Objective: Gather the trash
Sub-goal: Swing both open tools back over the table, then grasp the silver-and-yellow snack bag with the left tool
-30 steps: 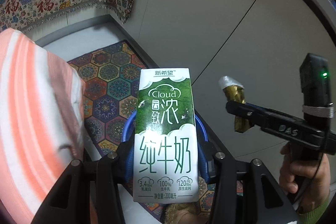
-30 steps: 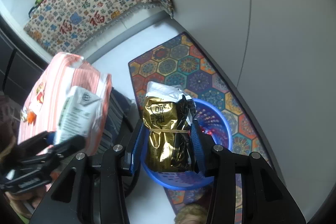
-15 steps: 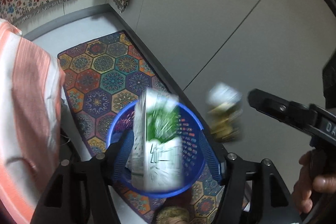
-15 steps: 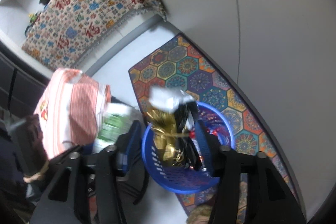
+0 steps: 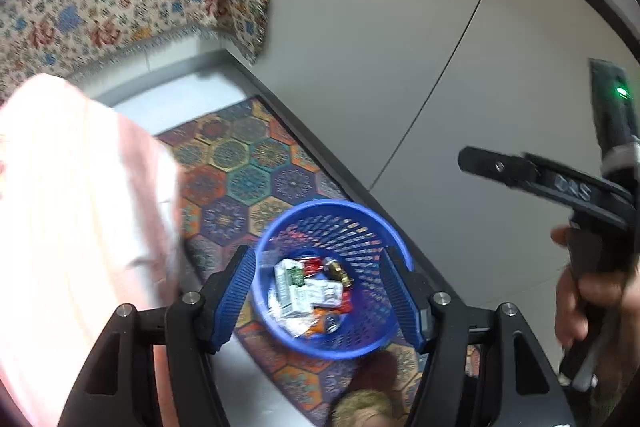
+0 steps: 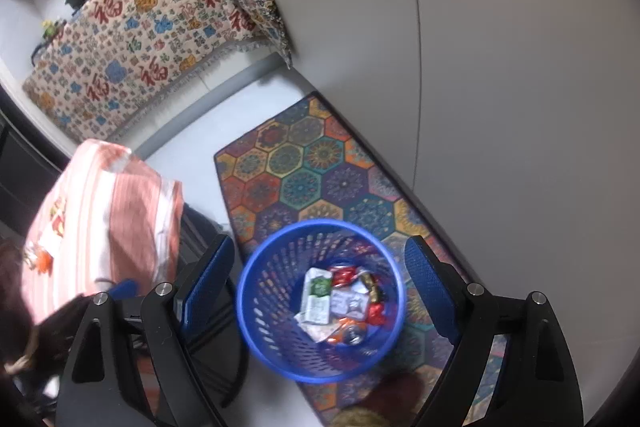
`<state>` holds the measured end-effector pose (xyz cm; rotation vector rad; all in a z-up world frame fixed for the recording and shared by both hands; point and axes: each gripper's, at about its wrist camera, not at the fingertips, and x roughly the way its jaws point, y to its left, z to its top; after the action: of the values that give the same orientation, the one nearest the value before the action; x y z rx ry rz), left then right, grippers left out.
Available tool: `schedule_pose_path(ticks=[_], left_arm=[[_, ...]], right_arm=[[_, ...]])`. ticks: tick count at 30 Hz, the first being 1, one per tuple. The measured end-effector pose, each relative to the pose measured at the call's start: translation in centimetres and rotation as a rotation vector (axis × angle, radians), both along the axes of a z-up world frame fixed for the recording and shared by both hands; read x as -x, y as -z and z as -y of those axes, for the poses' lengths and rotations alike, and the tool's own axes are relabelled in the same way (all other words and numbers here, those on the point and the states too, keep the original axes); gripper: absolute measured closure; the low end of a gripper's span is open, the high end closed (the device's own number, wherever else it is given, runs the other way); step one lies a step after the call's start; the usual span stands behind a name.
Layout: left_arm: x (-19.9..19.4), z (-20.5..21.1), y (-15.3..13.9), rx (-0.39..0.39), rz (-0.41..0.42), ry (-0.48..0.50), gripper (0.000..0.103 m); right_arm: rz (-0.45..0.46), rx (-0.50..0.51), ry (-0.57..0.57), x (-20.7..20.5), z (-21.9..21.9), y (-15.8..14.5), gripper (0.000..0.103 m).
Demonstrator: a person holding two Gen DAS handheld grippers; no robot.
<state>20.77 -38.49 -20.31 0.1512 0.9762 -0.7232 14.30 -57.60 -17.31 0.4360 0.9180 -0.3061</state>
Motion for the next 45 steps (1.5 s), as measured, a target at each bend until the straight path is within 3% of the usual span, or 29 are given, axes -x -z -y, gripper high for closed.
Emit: schedule_pose_path(ticks=[4,9,14,18,22,27,30,33,36,39,45], left_arm=[[1.7,-5.3,-1.9,-0.019,0.058,-0.05,0.037],[3.2,-14.1,-2.7,-0.064,0.111,-0.189,0.037],[3.5,-23.9,-1.8,-0.14,0.125,-0.39,0.037],[2.9,-30.9,-1.3,-0.194,0.135,-0.538,0.037],[2.5,-35.3,-1.0,-0.215,0.135,-0.623,0.037],[-0.2,-37.2,-2.9,-0.147,0.135,-0.641,0.037],[-4.6,-37.1,-5.0,-0.105,0.152,-0.64,0.037],[-10.0,-37.0,-6.1,-0.117,0.133,-0.662,0.037],[-14.9,-37.4,-5.4,-0.083,0.071,-0.699,0.037],[-17.3,-37.7,-4.5,-0.031,0.031,-0.734,0.037],[-18.0,-36.9,-1.3,-0.117,-0.016,-0.719,0.04]], right_arm=[[0.023,0.054,-0.035,-0.2,-1.9,-1.0,0.014],[0.063,0.122,-0.112,-1.2,-6.5,-2.2,0.012],[0.125,0.131,-0.277,-2.9,-14.9,-3.1,0.011],[0.171,0.112,-0.48,-3.9,-24.2,-2.9,0.011],[0.142,0.133,-0.701,-4.2,-33.2,-1.2,0.011],[0.088,0.197,-0.839,-4.5,-39.4,1.7,0.011],[0.077,0.225,-0.868,-5.0,-41.1,2.5,0.011],[0.074,0.222,-0.884,-5.1,-41.6,3.0,0.011],[0.085,0.22,-0.897,-5.2,-41.9,3.0,0.011],[0.087,0.206,-0.902,-5.0,-42.3,3.0,0.011],[0.085,0.209,-0.917,-4.6,-42.7,3.0,0.011]])
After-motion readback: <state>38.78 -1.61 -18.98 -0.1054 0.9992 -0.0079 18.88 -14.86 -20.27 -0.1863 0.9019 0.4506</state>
